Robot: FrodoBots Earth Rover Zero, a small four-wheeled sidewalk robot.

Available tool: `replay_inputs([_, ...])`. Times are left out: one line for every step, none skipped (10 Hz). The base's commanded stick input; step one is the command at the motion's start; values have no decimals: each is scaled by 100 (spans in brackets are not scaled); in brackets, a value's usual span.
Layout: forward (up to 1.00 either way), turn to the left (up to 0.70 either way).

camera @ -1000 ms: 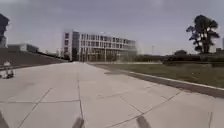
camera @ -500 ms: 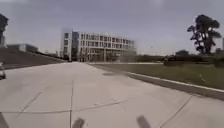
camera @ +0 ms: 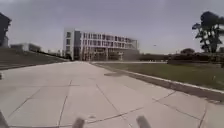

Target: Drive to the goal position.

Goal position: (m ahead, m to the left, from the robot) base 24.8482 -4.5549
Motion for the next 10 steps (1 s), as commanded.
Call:
replay_inputs([70,27])
replay_inputs([70,18])
replay_inputs([70,0])
replay_inputs([70,0])
replay_inputs([70,0])
replay_inputs([70,0])
replay_inputs([70,0])
replay_inputs([70,0])
replay_inputs([70,0])
replay_inputs([70,0])
